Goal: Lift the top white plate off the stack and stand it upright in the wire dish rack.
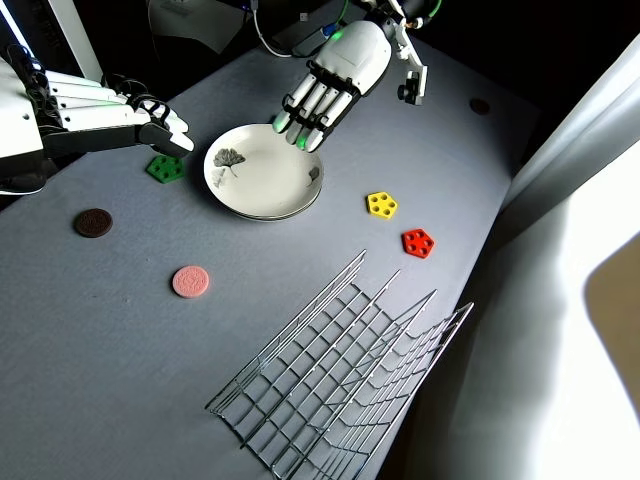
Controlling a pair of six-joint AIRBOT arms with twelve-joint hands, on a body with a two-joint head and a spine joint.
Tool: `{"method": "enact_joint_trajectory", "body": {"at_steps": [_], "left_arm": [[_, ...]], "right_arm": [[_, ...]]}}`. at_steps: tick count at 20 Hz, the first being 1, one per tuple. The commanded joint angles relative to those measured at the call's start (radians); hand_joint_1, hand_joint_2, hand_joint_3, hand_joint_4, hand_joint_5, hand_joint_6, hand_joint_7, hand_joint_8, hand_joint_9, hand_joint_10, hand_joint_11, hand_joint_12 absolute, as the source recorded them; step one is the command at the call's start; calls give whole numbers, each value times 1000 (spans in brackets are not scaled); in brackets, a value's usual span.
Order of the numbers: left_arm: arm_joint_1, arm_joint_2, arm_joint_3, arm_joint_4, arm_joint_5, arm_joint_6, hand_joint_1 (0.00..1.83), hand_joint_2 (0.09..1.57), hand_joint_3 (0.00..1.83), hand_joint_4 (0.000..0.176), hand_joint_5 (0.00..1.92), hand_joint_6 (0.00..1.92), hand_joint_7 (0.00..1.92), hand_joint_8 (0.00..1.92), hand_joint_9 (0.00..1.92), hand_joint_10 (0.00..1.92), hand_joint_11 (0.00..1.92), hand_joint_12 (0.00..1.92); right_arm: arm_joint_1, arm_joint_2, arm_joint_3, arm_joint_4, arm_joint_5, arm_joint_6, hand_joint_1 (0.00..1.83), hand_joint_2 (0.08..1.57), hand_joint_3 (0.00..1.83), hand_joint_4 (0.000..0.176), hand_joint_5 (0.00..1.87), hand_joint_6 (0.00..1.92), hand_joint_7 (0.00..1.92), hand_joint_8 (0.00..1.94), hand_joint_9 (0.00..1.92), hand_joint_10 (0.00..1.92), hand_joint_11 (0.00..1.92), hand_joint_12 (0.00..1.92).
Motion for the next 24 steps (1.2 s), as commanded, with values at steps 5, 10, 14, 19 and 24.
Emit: {"method": "enact_joint_trajectory", "body": {"at_steps": [5,10,14,19,24], "left_arm": [[-21,-1,0,-70,-56,6,509,924,1,0,28,1,37,2,47,4,0,239],[9,-2,-17,-51,-27,35,488,921,3,0,28,0,38,0,65,0,0,323],[20,-10,-20,-37,-10,53,505,914,0,0,30,4,31,3,48,5,0,217],[38,-23,-31,-23,24,72,502,933,2,0,52,6,57,5,65,4,0,286],[42,-34,-39,4,50,75,497,937,0,0,43,5,62,7,60,5,0,254]], "right_arm": [[13,10,-14,52,-12,-2,472,1135,3,0,62,0,38,1,49,1,0,256],[3,0,-17,39,-26,-2,457,1129,0,0,59,0,33,1,48,4,0,246],[-9,-12,-26,17,-52,-2,507,1100,0,0,79,0,57,0,66,1,0,266],[-36,-29,-20,17,-52,-4,422,1135,6,0,48,4,28,2,41,1,0,298],[-44,-36,-14,17,-60,-74,418,1137,1,0,32,1,0,0,15,2,0,268]]}}
